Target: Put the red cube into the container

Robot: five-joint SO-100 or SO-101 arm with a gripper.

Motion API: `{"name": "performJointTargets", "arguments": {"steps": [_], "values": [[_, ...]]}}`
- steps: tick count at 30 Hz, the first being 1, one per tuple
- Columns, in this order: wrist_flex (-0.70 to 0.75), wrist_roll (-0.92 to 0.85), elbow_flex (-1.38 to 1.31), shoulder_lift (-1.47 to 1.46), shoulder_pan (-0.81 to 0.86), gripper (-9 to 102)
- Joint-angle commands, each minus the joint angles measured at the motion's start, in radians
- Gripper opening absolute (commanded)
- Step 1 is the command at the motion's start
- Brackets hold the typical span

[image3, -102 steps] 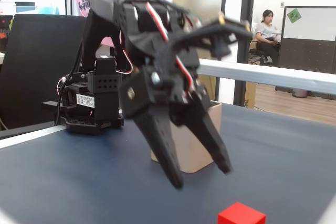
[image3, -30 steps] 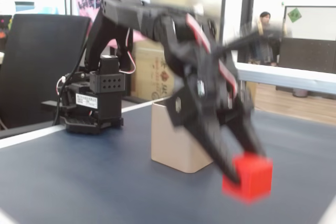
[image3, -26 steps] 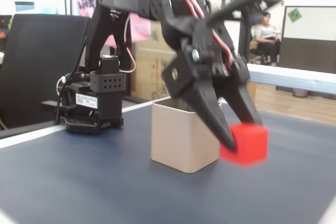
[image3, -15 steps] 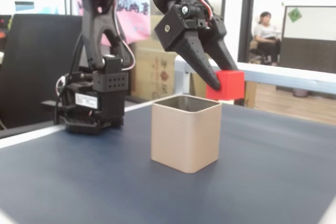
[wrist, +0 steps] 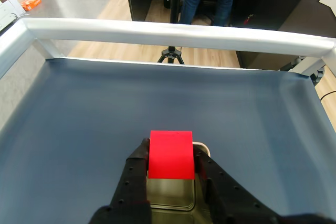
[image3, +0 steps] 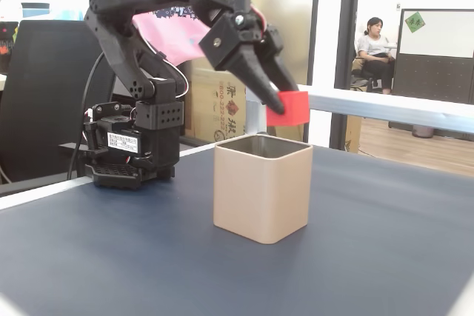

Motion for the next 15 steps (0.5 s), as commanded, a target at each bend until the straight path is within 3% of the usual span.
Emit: {"name": "performJointTargets", "arguments": {"steps": [1, 15], "values": [[-0.002, -0.014, 0.029, 0.077, 0.009, 1], [0.009, -0.043, 0.141, 0.187, 0.061, 2]]}}
